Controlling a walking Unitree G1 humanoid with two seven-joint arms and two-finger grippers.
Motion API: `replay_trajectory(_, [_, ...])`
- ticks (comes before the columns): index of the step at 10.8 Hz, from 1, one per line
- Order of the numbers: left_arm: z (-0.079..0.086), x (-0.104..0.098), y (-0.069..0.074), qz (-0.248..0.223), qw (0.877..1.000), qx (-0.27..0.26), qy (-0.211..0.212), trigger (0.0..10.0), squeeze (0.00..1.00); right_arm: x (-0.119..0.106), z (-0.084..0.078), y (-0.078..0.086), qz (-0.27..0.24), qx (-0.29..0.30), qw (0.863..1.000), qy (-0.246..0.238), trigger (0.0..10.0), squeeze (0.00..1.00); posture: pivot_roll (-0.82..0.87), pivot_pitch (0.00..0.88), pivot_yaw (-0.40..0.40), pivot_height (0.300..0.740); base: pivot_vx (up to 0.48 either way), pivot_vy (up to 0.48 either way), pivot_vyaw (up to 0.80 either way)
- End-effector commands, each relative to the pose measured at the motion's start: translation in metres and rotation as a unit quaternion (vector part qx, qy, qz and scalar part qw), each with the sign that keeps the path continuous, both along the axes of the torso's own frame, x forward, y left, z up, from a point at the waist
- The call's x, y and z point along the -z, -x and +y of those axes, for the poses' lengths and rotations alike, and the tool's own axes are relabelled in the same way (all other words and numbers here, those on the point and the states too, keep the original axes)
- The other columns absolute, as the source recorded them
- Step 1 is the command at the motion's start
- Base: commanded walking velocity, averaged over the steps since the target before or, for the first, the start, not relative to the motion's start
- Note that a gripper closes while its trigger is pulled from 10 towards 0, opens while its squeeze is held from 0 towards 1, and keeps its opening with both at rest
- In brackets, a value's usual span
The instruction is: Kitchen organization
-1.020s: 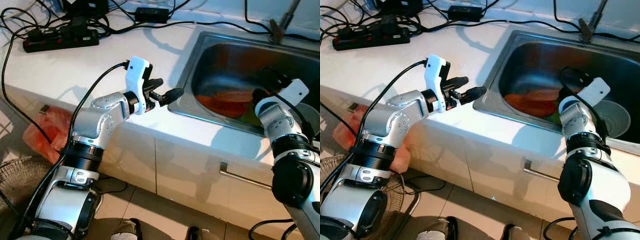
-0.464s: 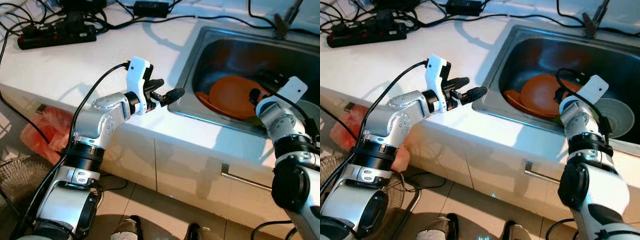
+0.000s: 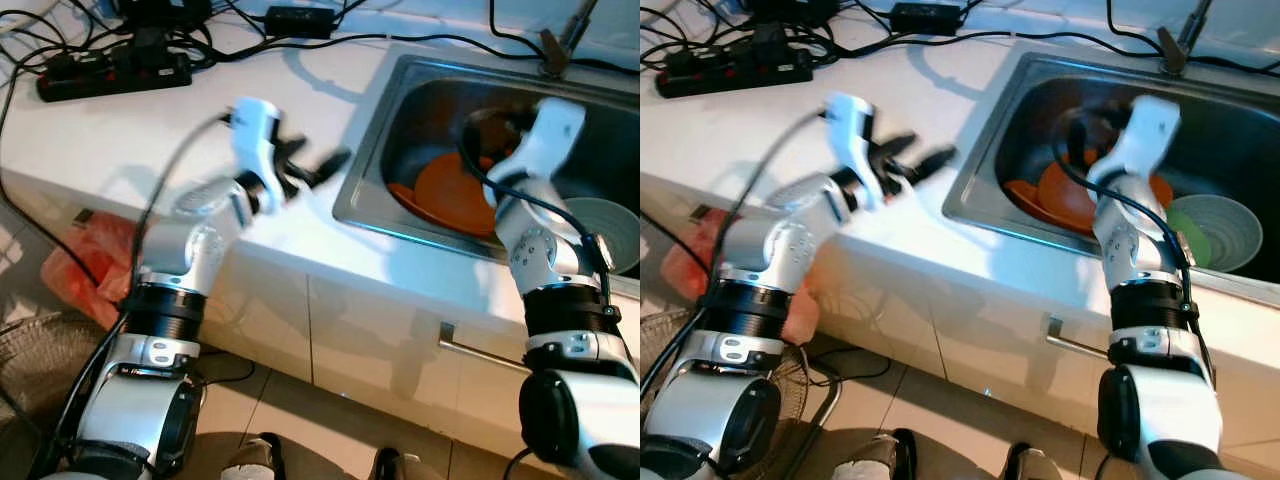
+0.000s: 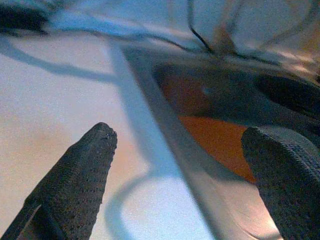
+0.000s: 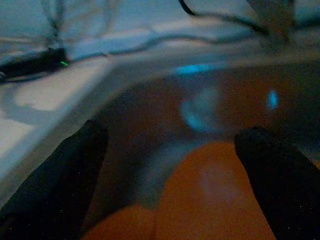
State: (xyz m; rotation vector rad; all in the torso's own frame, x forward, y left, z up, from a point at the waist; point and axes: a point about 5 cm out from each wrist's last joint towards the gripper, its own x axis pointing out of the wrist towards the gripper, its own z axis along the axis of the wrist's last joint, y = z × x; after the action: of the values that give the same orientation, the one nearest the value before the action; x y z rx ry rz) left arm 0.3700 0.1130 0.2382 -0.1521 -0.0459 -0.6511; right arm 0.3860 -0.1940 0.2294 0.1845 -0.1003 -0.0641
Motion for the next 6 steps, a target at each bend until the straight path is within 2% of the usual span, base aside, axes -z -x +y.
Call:
replay_trajectory(1, [0.006, -0.007, 0.002, -0.031, 0.999, -0.027, 0.002, 10.0, 0.00, -0.003, 0.007, 0.004, -0.019, -0.013, 1.000, 0.019, 10.0, 1.00, 0.05, 0.116, 0.032, 0.740, 0.000, 0.000, 0.00])
replay_trajectory(2, [0.013, -0.012, 0.006, -0.065, 0.995, -0.067, 0.017, 10.0, 0.00, -0.006, 0.012, 0.009, -0.040, -0.022, 0.998, 0.043, 10.0, 1.00, 0.06, 0.111, 0.028, 0.740, 0.000, 0.000, 0.00])
replay_trajectory(4, [0.027, -0.013, 0.017, -0.135, 0.974, -0.179, 0.014, 10.0, 0.00, -0.007, 0.022, 0.018, -0.069, -0.031, 0.994, 0.084, 10.0, 0.97, 0.05, 0.092, 0.019, 0.740, 0.000, 0.000, 0.00])
replay_trajectory(5, [0.032, -0.011, 0.024, -0.159, 0.964, -0.213, 0.009, 10.0, 0.00, -0.005, 0.023, 0.022, -0.071, -0.028, 0.993, 0.087, 10.0, 0.74, 0.04, 0.091, 0.025, 0.740, 0.000, 0.000, 0.00])
replay_trajectory(6, [0.033, -0.008, 0.029, -0.178, 0.957, -0.229, -0.009, 10.0, 0.00, -0.004, 0.023, 0.026, -0.073, -0.027, 0.993, 0.088, 10.0, 0.00, 0.02, 0.088, 0.036, 0.740, 0.000, 0.000, 0.00])
